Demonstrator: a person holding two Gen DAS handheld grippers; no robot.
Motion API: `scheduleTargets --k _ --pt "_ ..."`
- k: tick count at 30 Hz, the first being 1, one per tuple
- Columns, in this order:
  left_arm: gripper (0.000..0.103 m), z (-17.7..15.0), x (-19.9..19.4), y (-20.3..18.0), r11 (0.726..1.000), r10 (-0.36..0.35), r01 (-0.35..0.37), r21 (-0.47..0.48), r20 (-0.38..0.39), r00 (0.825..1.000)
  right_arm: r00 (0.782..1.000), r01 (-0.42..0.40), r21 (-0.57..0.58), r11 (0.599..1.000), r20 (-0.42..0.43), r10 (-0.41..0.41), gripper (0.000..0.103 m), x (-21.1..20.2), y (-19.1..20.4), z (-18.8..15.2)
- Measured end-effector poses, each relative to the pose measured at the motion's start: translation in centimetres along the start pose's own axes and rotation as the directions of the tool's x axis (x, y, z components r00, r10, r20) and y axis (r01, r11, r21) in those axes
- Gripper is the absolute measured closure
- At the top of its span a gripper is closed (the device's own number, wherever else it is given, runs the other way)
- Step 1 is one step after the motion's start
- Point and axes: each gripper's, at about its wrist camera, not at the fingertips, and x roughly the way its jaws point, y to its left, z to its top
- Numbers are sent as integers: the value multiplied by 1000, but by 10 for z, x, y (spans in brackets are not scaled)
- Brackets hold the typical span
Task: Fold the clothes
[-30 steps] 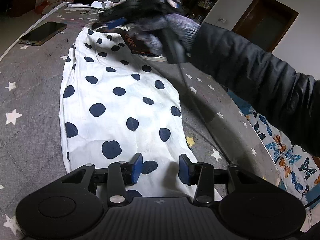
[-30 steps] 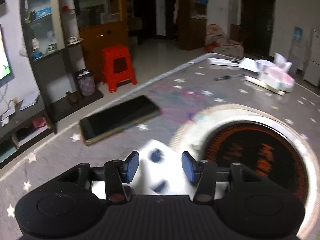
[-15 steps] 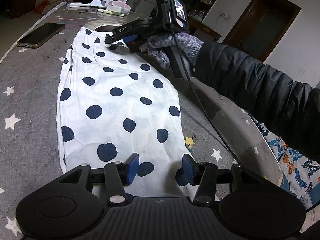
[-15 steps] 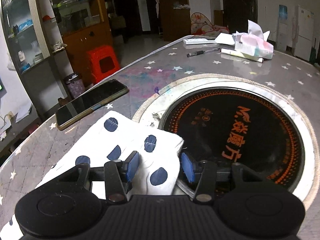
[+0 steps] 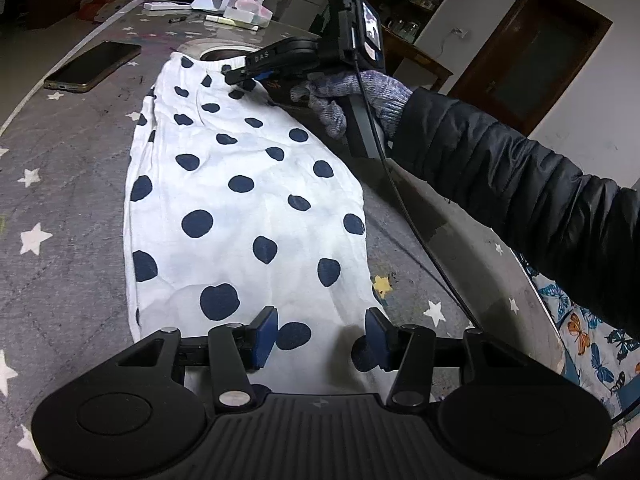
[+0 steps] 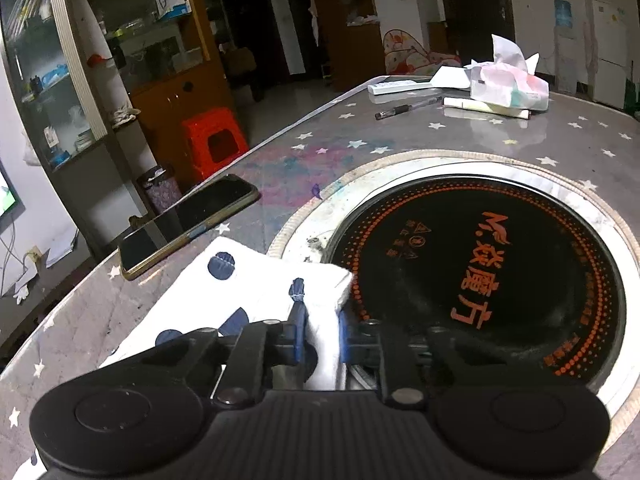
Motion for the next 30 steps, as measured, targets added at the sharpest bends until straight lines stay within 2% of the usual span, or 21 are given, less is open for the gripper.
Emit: scheduleTargets --k 9,16,23,30 --pt "48 -5 -18 4 999 41 -41 -19 22 999 998 -19 -24 1000 53 21 95 -28 18 10" --pt "48 -17 -37 11 994 104 -102 -47 38 994 994 -40 -71 997 97 47 96 -64 43 10" --pt "42 -33 -52 8 990 130 -127 -52 44 991 986 -89 -105 990 132 102 96 -115 71 -3" --pt "39 -52 -62 7 984 170 -168 -68 30 985 973 -170 -116 979 139 185 96 -172 99 -31"
